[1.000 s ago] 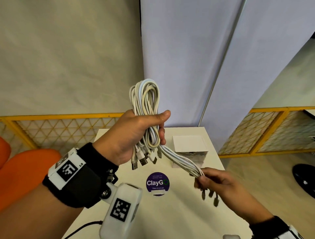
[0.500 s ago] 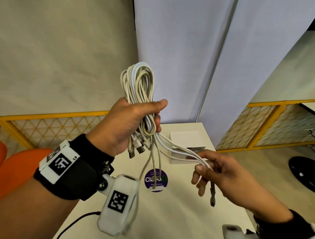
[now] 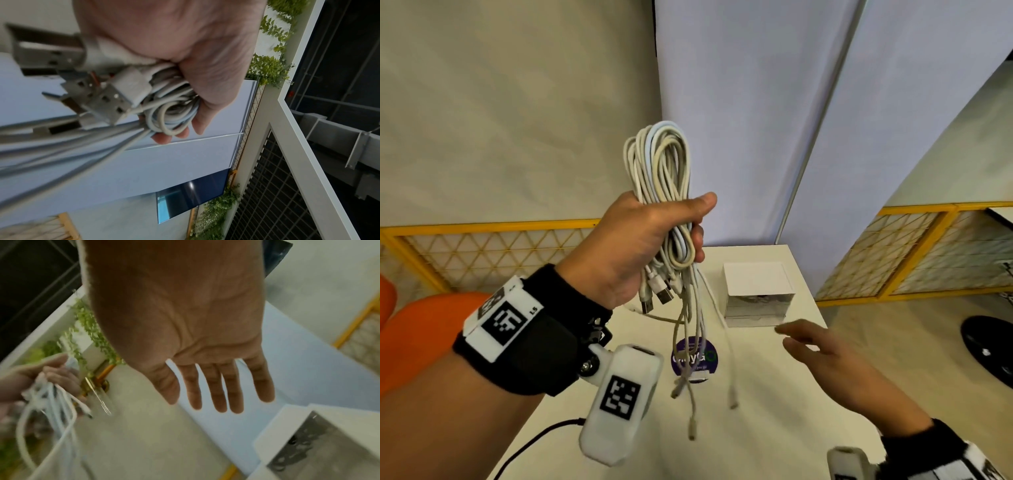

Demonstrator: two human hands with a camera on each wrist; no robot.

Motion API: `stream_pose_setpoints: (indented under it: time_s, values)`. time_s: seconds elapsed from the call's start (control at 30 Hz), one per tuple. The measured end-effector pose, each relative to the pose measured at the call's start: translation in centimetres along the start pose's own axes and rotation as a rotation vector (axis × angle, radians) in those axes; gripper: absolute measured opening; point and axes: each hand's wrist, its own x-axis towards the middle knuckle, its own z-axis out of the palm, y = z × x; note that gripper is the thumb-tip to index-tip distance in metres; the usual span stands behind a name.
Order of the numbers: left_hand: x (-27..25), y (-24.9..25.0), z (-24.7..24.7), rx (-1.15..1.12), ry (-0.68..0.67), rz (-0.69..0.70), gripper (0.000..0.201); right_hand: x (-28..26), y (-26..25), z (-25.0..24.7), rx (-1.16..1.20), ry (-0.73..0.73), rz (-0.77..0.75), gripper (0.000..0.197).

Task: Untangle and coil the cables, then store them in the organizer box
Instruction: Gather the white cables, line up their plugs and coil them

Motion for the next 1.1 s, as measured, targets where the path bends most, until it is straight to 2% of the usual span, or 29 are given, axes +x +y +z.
stream_pose_setpoints:
  time_s: [0.13,0.27,0.33,0.4,0.57,0.67,0.77,0.97,1.1]
  values:
    - [0.0,-0.8,1.1,0.042,-0.005,0.004,0.022,-0.8,-4.1,0.6,0.116,0.072,-0.163,0.034]
    - [-0.1,-1.2,2.3,-0.022,-0.034,-0.035,0.019,-1.4,-9.2,1.8,0.190,-0.059,-0.279,0.060]
    - [-0.2,-1.2,2.6,-0.042,-0.055,-0.048,0.020,-1.1,-10.7,2.6,0.224,-0.093,-0.302,0.054]
    - [-0.3,-1.2,2.6,-0.048,-0.072,-0.059,0.021,-0.8,-11.9,3.0,0.263,-0.087,-0.294,0.040]
    - [-0.2,-0.9,1.6,-0.097,-0.108,-0.118,0.023,-0.1,-12.3,3.3,0.362,-0.204,-0.175,0.010]
    - [-0.2,-0.8,0.6,-0.068,-0.119,-0.142,0.024,0.0,-11.8,3.1,0.308,-0.286,-0.154,0.016]
    - [-0.3,-0.8,-0.3,-0.027,-0.156,-0.197,0.024,0.0,-11.1,2.3,0.125,-0.341,-0.211,0.032]
    - [-0.6,-0.9,-1.1,0.031,-0.216,-0.293,0.020,-0.5,-10.8,-0.3,-0.185,-0.365,-0.214,0.042]
    - [-0.4,-1.1,-1.5,0.110,-0.256,-0.293,0.021,-0.5,-10.9,-1.7,-0.300,-0.388,-0.228,0.051]
